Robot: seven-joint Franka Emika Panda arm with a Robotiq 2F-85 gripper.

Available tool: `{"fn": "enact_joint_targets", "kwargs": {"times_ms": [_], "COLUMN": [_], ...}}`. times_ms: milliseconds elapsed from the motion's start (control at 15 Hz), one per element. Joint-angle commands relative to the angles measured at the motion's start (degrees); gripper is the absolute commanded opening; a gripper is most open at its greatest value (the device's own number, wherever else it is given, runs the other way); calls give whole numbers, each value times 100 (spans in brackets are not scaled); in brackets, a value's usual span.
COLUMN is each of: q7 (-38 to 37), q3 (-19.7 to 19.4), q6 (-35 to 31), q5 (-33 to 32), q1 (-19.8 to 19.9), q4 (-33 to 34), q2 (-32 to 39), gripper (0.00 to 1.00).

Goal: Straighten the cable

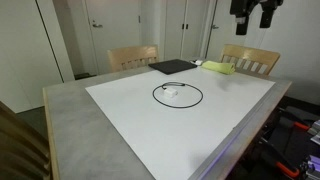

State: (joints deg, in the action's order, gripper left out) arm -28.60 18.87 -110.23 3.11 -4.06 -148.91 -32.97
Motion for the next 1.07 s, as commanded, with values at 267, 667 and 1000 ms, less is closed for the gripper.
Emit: {"fn": "enact_joint_targets", "kwargs": {"times_ms": [267, 667, 1000], "q7": [-10, -13, 45], "q3": [-40, -43, -228], "q6": [-85, -431, -829], "q5": [-243, -737, -1033], "q1": [-10, 40, 10], "q4": [220, 656, 1167], "q2": [425, 1281, 2233], "gripper": [100, 100, 100]}}
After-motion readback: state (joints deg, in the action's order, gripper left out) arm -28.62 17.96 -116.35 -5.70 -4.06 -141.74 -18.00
